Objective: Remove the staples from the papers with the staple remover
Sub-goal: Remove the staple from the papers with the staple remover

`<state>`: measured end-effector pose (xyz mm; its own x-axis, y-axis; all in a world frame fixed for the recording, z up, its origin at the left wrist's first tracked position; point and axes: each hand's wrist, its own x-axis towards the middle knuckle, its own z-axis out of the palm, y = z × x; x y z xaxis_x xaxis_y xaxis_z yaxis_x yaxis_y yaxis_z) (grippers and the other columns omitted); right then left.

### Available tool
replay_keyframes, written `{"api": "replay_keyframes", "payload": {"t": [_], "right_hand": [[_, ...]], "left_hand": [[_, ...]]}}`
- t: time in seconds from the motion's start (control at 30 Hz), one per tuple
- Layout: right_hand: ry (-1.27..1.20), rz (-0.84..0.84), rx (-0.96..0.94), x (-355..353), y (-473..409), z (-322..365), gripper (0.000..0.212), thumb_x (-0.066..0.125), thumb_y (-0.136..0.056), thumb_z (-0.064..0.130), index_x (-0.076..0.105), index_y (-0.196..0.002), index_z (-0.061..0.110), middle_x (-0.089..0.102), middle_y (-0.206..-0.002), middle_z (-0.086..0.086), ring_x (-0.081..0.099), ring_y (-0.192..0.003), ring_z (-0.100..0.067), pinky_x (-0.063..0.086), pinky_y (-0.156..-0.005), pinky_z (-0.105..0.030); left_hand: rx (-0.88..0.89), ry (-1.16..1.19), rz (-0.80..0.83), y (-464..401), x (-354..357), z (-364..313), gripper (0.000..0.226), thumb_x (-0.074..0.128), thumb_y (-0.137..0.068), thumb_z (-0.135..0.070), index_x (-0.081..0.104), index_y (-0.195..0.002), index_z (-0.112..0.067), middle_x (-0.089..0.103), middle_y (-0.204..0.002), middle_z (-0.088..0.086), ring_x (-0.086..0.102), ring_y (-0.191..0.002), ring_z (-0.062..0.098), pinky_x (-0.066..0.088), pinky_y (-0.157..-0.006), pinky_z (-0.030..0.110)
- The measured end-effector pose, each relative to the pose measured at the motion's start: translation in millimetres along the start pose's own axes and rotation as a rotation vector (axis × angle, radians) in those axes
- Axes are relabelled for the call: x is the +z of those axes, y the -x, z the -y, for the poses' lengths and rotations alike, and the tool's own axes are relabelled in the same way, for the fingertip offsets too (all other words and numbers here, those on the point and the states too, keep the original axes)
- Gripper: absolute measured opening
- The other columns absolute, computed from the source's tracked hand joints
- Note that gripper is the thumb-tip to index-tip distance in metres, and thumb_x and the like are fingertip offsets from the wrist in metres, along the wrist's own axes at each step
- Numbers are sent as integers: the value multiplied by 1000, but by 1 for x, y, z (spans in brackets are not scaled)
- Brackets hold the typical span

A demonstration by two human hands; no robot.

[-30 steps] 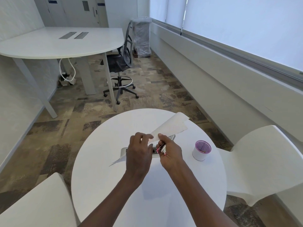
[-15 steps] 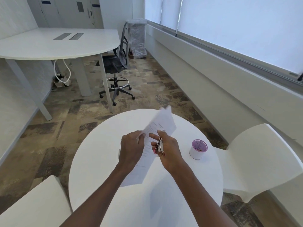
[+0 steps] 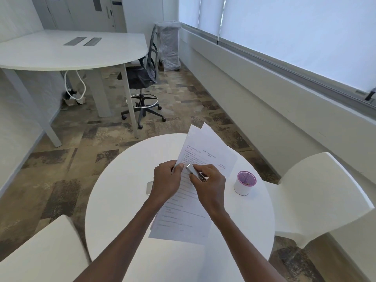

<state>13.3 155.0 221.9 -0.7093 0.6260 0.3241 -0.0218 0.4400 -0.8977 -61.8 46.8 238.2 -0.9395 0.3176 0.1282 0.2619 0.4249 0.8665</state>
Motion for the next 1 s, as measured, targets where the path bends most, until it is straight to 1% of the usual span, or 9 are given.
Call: {"api": "replay_keyframes", "payload": {"t": [0.1,0.27,0.33,0.4,0.5,0.53,0.63,0.8,1.0], "right_hand": [[-21,-32,-9,-1,0,1,25,76,-82,16,78,-105,25,67,-92,23,65,-90,0,55,-73,-16],[-28,-86,-53,-2,-2,4,25,76,-82,14,78,-106,23,68,-94,17,65,-92,-3,58,-75,-23],[-21,-105,-68,-2,-3,4,26,76,-81,12,79,-104,22,69,-94,14,66,-91,-2,58,-73,-26],[-21,-115,-79,-3,-4,4,26,77,-80,11,79,-104,20,70,-94,12,65,-91,-2,59,-73,-30],[-44,-90,-73,-3,-6,4,25,77,-81,11,79,-104,21,70,-96,11,65,-92,-4,60,-73,-34],[-31,-81,-76,-4,-7,4,23,77,-82,12,79,-104,21,69,-96,11,65,-91,-5,60,-73,-35],[45,-67,-106,-4,-7,7,23,76,-83,13,79,-104,21,68,-94,10,64,-89,-5,59,-72,-32],[92,-53,-121,-1,-7,10,27,77,-81,8,79,-106,18,66,-91,9,64,-88,-7,57,-73,-24],[-119,35,-1,-6,-12,8,21,80,-81,10,81,-101,17,72,-95,5,67,-93,-11,59,-72,-26]], "left_hand": [[48,-5,-9,2,-1,-2,23,54,-100,-33,71,-99,-18,71,-94,-2,62,-71,10,45,-59,21],[150,28,7,2,-3,-5,27,58,-98,-30,75,-111,-14,76,-105,4,68,-79,22,53,-67,23],[176,46,15,2,-5,-6,28,59,-97,-28,75,-115,-13,76,-108,5,70,-83,24,57,-70,29],[179,62,32,1,-7,-7,26,61,-97,-26,75,-115,-14,76,-108,2,71,-83,23,58,-70,28],[181,82,57,-2,-11,-6,20,65,-95,-25,77,-109,-18,77,-100,-3,70,-73,8,52,-60,12],[175,81,63,-3,-12,-5,18,67,-94,-27,78,-105,-20,77,-96,-4,69,-70,4,51,-57,11],[157,71,43,-4,-14,-5,17,72,-88,-36,79,-93,-21,77,-86,-5,69,-63,7,51,-53,14],[132,69,22,-5,-15,-4,24,77,-82,-42,80,-84,-18,75,-78,-8,71,-61,15,57,-57,26],[109,135,94,-6,-24,-3,14,80,-79,-39,78,-79,-26,71,-66,-26,72,-58,7,53,-50,14]]}}
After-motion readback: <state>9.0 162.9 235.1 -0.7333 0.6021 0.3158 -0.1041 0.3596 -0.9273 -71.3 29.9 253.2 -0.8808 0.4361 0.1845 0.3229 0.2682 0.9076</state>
